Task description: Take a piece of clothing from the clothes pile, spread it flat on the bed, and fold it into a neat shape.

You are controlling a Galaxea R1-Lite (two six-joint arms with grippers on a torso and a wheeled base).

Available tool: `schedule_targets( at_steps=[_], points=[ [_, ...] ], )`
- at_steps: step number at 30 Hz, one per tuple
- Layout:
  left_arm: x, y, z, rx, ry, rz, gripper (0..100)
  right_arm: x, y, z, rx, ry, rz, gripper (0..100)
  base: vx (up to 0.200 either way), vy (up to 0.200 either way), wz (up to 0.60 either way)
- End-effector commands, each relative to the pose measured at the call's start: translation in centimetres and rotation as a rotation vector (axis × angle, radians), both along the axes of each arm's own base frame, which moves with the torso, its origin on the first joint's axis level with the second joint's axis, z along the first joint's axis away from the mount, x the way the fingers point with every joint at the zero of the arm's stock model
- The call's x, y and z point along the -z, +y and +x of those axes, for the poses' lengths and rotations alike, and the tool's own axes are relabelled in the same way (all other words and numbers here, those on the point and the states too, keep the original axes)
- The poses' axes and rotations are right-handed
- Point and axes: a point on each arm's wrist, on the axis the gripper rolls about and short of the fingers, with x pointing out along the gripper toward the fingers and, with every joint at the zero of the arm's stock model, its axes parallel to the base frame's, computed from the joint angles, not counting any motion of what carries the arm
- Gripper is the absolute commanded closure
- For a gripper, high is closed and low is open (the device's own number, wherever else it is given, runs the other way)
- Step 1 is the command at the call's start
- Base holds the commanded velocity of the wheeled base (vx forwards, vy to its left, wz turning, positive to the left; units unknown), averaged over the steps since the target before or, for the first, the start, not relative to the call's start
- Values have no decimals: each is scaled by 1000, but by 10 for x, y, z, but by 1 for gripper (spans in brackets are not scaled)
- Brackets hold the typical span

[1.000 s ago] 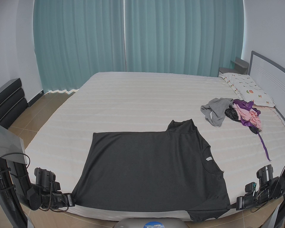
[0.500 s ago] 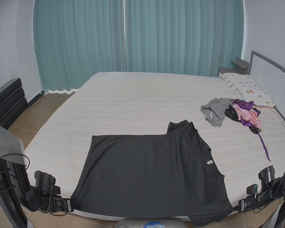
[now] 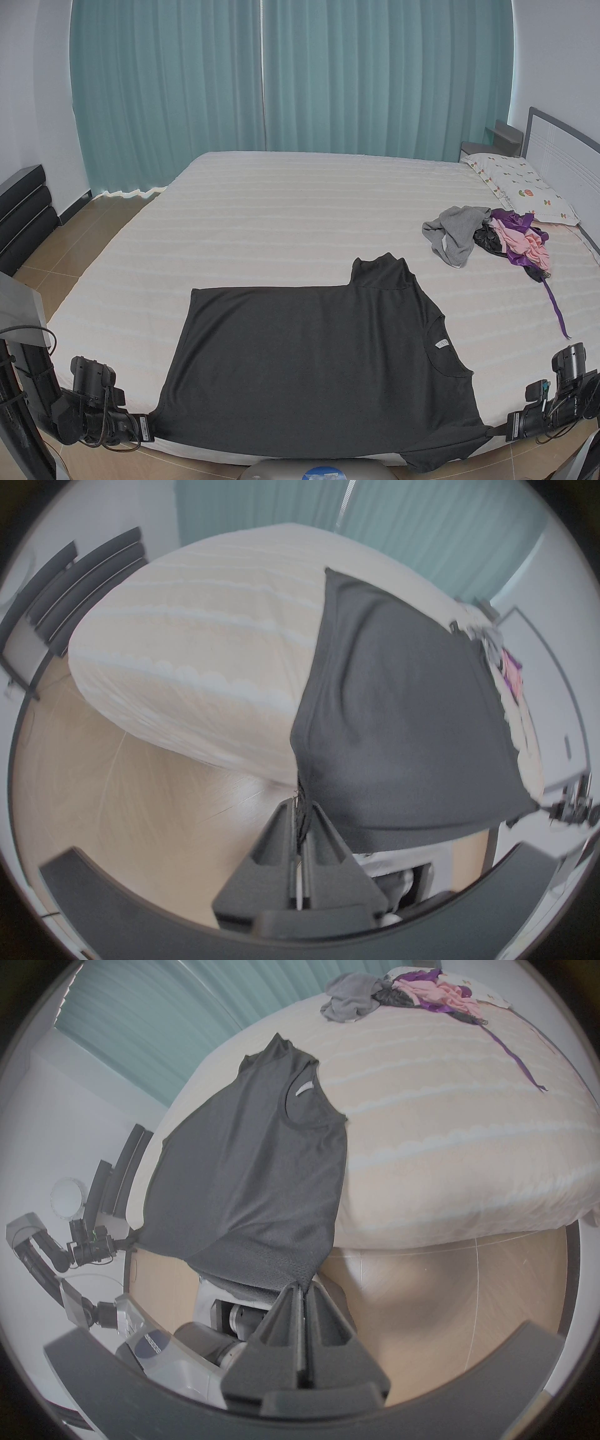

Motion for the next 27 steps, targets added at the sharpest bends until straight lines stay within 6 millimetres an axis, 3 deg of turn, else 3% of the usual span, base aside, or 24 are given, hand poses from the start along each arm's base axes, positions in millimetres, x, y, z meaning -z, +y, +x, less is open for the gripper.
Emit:
schedule_targets(
  at_steps=[1,13,27],
  points=[
    [-19,-1,22,-114,-156,-67,100,-16,-2,12,52,-103,15,100,0,0,0],
    [-36,-4,56,-225,-283,-148,100,-22,-7,51,77,-160,44,100,0,0,0],
    [-35,-4,79,-232,-322,-147,100,-20,2,81,80,-150,83,100,0,0,0]
  ],
)
